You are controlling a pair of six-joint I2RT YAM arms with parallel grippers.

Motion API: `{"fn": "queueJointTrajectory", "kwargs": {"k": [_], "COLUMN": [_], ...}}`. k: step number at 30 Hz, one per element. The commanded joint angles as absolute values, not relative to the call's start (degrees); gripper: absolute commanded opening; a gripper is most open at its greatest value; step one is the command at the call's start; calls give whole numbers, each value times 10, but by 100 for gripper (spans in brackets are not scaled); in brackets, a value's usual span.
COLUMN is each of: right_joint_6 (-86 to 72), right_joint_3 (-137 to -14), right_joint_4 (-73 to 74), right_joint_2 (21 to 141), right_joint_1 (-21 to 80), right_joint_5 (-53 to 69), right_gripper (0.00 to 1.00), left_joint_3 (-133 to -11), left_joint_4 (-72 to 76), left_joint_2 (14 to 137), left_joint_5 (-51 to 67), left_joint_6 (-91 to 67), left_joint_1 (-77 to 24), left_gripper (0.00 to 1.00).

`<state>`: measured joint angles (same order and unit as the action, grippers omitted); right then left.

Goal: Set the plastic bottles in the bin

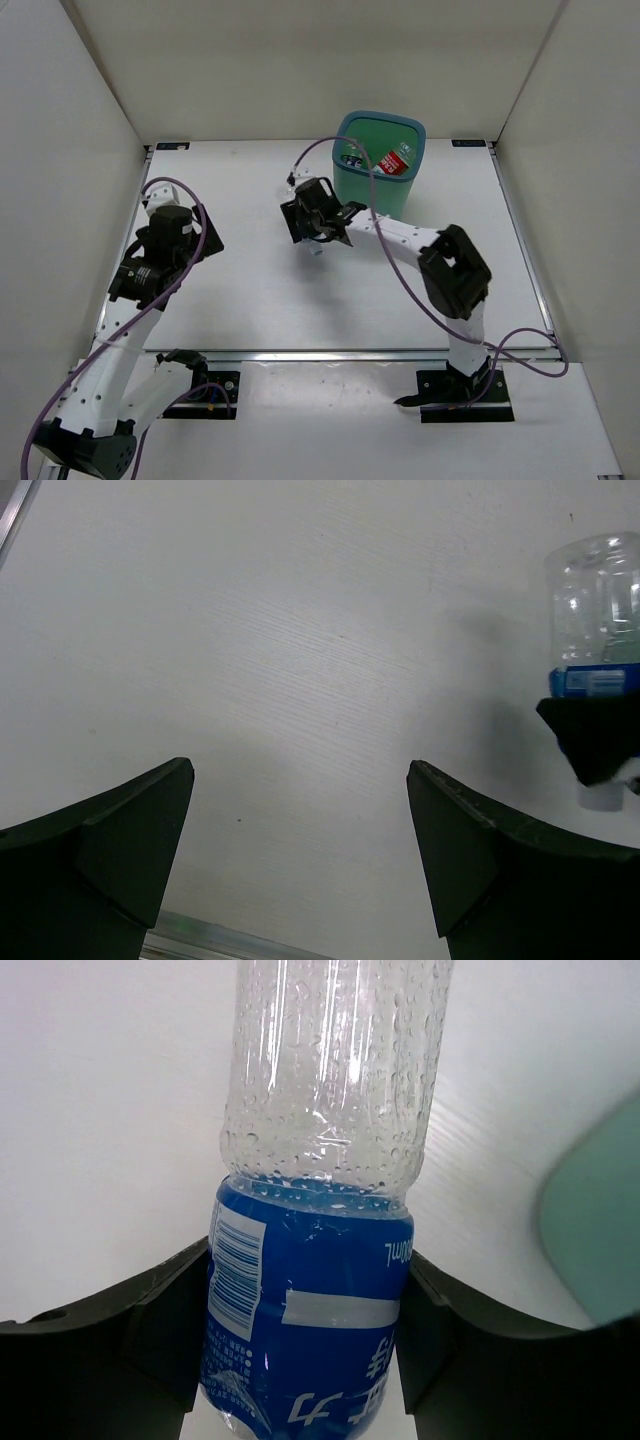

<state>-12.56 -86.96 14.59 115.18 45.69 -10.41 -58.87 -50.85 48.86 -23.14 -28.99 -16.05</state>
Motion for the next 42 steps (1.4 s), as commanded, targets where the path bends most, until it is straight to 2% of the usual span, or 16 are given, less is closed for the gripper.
{"fn": "queueJointTrajectory", "kwargs": {"k": [1, 3, 7, 11, 15, 19, 22, 26, 30, 31, 33, 34, 35, 36, 42], "right_joint_6": [-79, -52, 30, 32, 122, 190, 184, 143, 150, 157, 163, 163, 160, 155, 114], "right_joint_3": [-867, -849, -874, -940, -1003, -988, -987, -901, -854, -848, -834, -824, -820, -810, -837], "right_joint_4": [45, 8, -34, -39, 15, 23, 30, -34, -44, -33, -16, -13, -24, -28, -26], "right_joint_2": [985, 930, 900, 931, 987, 1008, 1018, 989, 973, 973, 969, 965, 959, 950, 911], "right_joint_1": [464, 451, 404, 295, 227, 189, 162, 135, 127, 127, 131, 134, 136, 136, 156], "right_joint_5": [46, 50, 4, 64, 126, 199, 206, 292, 307, 295, 269, 270, 268, 259, 184], "right_gripper": [40, 41, 42, 40, 41, 38, 42, 48, 50, 56, 79, 86, 97, 100, 99], "left_joint_3": [-610, -606, -616, -617, -607, -604, -600, -607, -608, -611, -612, -614, -613, -613, -617], "left_joint_4": [-480, -456, -438, -428, -424, -425, -410, -396, -394, -394, -397, -399, -396, -396, -403], "left_joint_2": [497, 497, 514, 528, 538, 558, 570, 596, 602, 605, 607, 608, 607, 607, 616], "left_joint_5": [-233, -215, -214, -203, -185, -185, -168, -148, -146, -148, -149, -149, -152, -149, -142], "left_joint_6": [-287, -288, -288, -297, -310, -316, -317, -313, -304, -304, -301, -301, -301, -295, -298], "left_joint_1": [-158, -156, -149, -151, -145, -142, -132, -136, -132, -132, -135, -134, -134, -136, -140], "left_gripper": [99, 99, 99, 98, 99, 99, 99, 99, 98, 99, 98, 99, 99, 98, 99]}}
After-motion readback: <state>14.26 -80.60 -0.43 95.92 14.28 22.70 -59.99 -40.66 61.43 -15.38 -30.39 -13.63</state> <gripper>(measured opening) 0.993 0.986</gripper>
